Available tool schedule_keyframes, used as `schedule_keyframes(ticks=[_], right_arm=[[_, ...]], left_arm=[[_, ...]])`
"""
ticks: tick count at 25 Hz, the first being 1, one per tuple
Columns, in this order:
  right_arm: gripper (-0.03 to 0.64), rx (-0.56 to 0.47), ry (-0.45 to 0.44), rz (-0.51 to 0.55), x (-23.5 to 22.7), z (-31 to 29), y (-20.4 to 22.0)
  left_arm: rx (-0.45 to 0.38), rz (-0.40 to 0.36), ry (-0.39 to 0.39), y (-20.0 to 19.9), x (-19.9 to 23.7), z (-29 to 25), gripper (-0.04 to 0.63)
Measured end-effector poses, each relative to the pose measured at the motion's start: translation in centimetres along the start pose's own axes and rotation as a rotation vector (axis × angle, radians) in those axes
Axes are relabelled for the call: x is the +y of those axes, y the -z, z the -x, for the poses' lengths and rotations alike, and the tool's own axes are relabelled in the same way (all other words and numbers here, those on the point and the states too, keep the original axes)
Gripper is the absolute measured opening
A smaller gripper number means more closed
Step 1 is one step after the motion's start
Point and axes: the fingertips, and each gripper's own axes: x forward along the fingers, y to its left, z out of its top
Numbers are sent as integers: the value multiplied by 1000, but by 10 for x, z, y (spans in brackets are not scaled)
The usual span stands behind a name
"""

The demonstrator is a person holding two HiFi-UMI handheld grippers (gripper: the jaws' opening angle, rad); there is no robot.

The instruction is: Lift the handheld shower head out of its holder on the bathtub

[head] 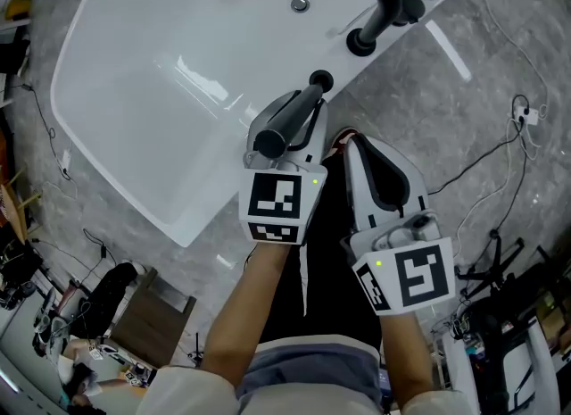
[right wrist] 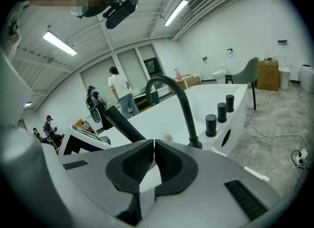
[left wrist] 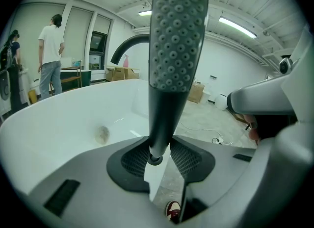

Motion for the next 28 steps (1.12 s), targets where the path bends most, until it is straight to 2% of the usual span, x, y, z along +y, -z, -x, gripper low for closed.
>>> schedule_keyframes(ticks=[28], right_arm=[[20,-56,31,-2,22,28,-42]], left_arm=[[-43,21,31,-45,-5,43,137]])
